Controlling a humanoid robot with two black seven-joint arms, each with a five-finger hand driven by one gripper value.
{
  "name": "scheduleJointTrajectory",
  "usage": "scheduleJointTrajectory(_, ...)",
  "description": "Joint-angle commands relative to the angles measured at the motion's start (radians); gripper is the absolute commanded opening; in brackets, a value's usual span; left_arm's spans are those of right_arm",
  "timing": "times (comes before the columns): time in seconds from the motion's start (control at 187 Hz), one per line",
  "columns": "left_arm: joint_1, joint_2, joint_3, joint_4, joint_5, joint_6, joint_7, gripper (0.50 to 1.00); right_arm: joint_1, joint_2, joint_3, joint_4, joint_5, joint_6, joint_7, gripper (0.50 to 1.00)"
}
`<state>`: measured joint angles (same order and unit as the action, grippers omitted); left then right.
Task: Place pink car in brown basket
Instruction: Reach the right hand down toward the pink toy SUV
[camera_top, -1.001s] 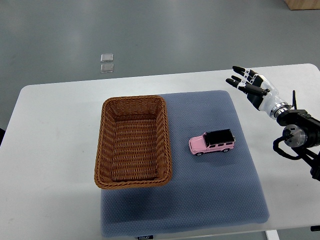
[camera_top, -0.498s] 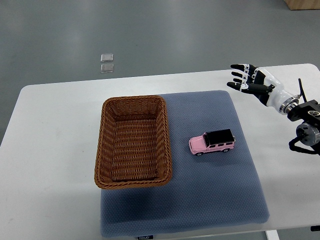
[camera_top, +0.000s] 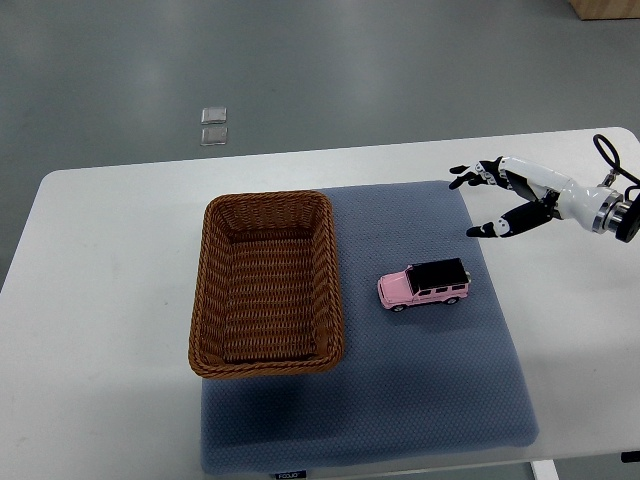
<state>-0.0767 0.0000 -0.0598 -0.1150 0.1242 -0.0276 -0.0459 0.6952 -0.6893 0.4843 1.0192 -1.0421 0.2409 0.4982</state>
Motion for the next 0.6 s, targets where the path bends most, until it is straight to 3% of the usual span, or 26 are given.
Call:
scheduleJointTrajectory(0.0, 0.0, 0.0, 0.0, 0.0, 0.0, 0.0, 0.0, 1.0, 0.001, -0.021, -0.016, 0.036, -0.081, -0.006, 0.006, 0.909)
scheduleJointTrajectory(0.289, 0.005, 0.0, 0.0, 0.0, 0.0, 0.0, 0.001, 1.0, 0.037, -0.009, -0.072, 0.098, -0.156, -0.011, 0.006, 0.909)
scheduleJointTrajectory(0.594, 0.005, 0.0, 0.0, 0.002, 0.0, 0.002, 0.003, 1.0, 0.099, 0.05, -0.214, 0.094, -0.202, -0.066, 0.006, 0.909)
